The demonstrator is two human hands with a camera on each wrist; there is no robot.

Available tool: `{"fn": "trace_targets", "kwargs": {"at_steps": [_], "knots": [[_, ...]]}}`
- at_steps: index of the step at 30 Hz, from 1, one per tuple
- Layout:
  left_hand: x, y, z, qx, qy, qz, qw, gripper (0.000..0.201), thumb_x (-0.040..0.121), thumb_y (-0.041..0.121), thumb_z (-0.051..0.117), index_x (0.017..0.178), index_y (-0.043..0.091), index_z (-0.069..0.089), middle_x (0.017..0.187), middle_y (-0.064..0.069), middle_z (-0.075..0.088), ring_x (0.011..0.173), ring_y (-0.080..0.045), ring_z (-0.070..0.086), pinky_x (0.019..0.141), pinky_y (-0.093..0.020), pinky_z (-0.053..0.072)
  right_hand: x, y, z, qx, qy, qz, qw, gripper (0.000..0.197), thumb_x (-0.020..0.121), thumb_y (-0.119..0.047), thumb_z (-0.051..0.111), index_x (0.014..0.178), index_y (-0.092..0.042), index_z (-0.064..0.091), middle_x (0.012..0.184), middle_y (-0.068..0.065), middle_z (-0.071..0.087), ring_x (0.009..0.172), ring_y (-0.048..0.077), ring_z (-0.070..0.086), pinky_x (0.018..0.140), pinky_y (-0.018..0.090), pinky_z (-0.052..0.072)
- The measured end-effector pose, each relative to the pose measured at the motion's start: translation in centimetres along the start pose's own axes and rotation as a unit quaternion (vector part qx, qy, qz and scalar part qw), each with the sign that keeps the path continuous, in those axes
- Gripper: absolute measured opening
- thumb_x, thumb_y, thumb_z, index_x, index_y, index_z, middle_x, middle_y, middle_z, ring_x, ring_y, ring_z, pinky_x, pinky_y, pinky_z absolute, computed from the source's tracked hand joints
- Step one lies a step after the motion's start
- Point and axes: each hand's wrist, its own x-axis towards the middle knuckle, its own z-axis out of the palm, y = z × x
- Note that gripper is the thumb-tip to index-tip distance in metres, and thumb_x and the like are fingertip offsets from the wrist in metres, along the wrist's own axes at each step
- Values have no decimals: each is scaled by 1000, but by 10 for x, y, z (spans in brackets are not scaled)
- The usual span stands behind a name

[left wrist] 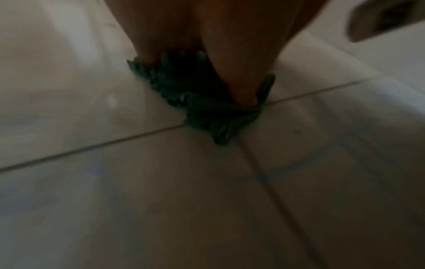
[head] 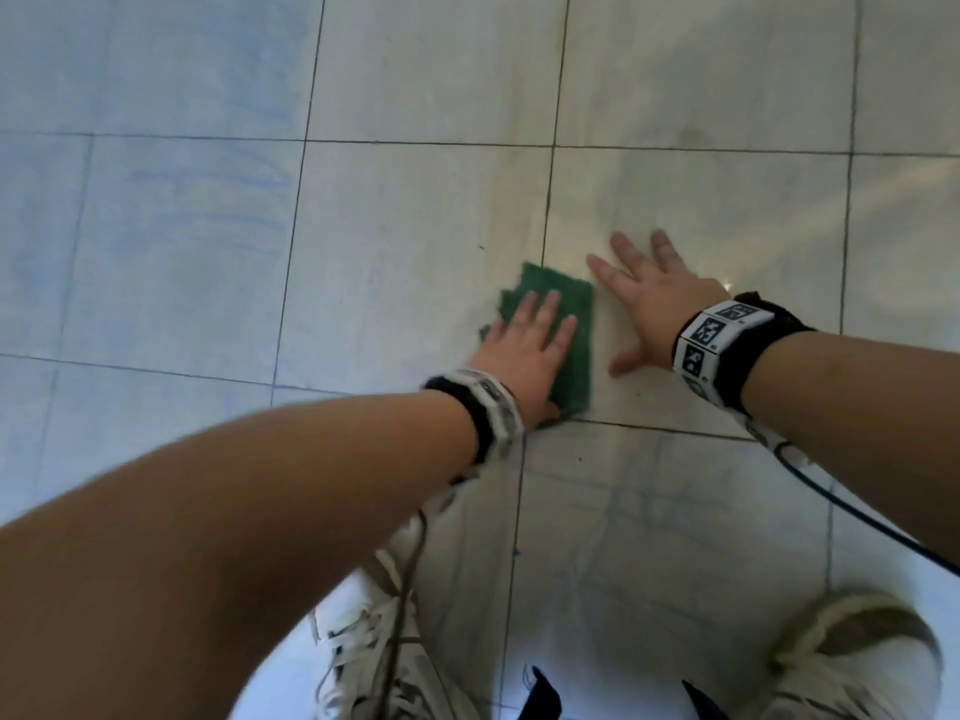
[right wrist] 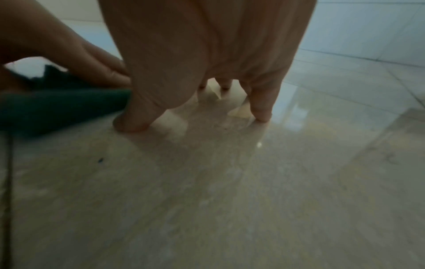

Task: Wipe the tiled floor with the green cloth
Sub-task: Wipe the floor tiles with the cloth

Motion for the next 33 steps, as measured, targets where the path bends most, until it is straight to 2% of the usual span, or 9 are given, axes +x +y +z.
{"fn": "trace_targets", "kwargs": {"at_steps": [2,5,10,13,17,21,24,28,33], "knots": [[5,35,7,15,-17,18,1000,108,89,48,65,156,19,-14,159,-9,-32,148,-30,-24,122,-51,2,1,2,1,-8,-1,1,1000,131,69,-54,84,156,-39,-12,163,-7,-26,150,34,-18,112,58,32],[6,20,3,2,1,10,1000,109,88,52,65,156,21,-14,160,-6,-31,149,-27,-22,122,-48,3,2,3,-2,-4,-15,-1,1000,131,70,-52,85,155,-41,-14,162,-9,-28,150,34,-20,110,60,33],[-9,-102,-23,-70,26,-169,983,112,87,50,68,156,17,-14,161,-12,-24,150,-34,-15,123,-50,7,0,4,-2,-2,-21,6,1000,133,69,-51,85,154,-42,-17,160,-10,-31,150,33,-21,109,61,34],[-19,-124,-18,-85,13,-227,970,113,88,50,67,156,14,-15,161,-15,-24,149,-37,-14,122,-49,9,1,5,-1,6,-22,7,1000,134,68,-51,86,155,-41,-17,160,-9,-31,149,32,-22,110,60,32],[-1,-83,-23,-64,17,-161,985,113,87,53,65,155,16,-17,160,-13,-27,149,-36,-17,121,-55,13,1,6,1,20,-12,23,999,137,66,-51,87,155,-40,-16,161,-7,-30,150,32,-21,113,58,31],[32,-5,-34,-44,22,-61,997,109,89,50,64,156,17,-15,159,-11,-30,148,-34,-20,120,-53,5,-1,7,5,28,9,22,999,134,66,-53,86,157,-35,-11,164,-3,-24,151,33,-17,114,54,31],[49,29,-38,-51,28,-40,998,107,90,49,64,156,14,-13,160,-11,-29,148,-33,-22,122,-53,3,-1,12,9,26,24,28,999,137,65,-59,84,159,-25,-10,164,-1,-22,151,33,-15,115,50,31],[54,10,-42,-45,50,-29,997,109,87,57,63,157,20,-12,161,-7,-28,149,-28,-21,123,-47,3,-2,18,10,40,29,31,998,136,66,-61,83,158,-28,-11,164,-2,-23,151,32,-17,116,49,30],[71,-37,-69,-72,57,-111,990,114,85,59,66,156,21,-15,161,-8,-26,150,-30,-17,123,-50,7,-3,23,15,52,33,28,998,135,64,-57,86,157,-35,-11,164,-3,-23,151,33,-17,115,52,31]]}}
